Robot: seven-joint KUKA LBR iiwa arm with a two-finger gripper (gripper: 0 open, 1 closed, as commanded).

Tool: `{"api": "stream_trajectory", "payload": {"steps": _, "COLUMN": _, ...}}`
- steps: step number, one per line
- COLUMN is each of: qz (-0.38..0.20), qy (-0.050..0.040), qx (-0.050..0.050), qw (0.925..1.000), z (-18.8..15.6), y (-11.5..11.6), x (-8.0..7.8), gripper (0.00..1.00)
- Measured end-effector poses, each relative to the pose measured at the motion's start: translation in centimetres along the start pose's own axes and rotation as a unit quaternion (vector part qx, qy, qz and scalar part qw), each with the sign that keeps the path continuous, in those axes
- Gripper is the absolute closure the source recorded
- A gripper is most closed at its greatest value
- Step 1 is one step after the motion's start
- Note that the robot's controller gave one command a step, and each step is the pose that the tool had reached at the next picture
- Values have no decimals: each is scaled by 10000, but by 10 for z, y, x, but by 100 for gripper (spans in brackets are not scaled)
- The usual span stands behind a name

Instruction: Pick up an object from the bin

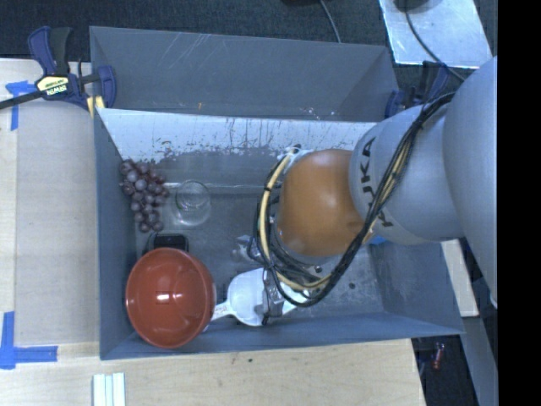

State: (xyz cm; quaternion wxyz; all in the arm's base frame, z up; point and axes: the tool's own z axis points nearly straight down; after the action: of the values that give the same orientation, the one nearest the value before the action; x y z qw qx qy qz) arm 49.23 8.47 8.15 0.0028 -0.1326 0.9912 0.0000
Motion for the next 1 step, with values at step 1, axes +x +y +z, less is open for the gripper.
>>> {"api": "stream_trajectory", "payload": {"steps": 1, "qz": -502, "qy": -32, "qx": 7, "qw": 9987, "z": -66, "y": 9, "x": -3, "gripper": 0}}
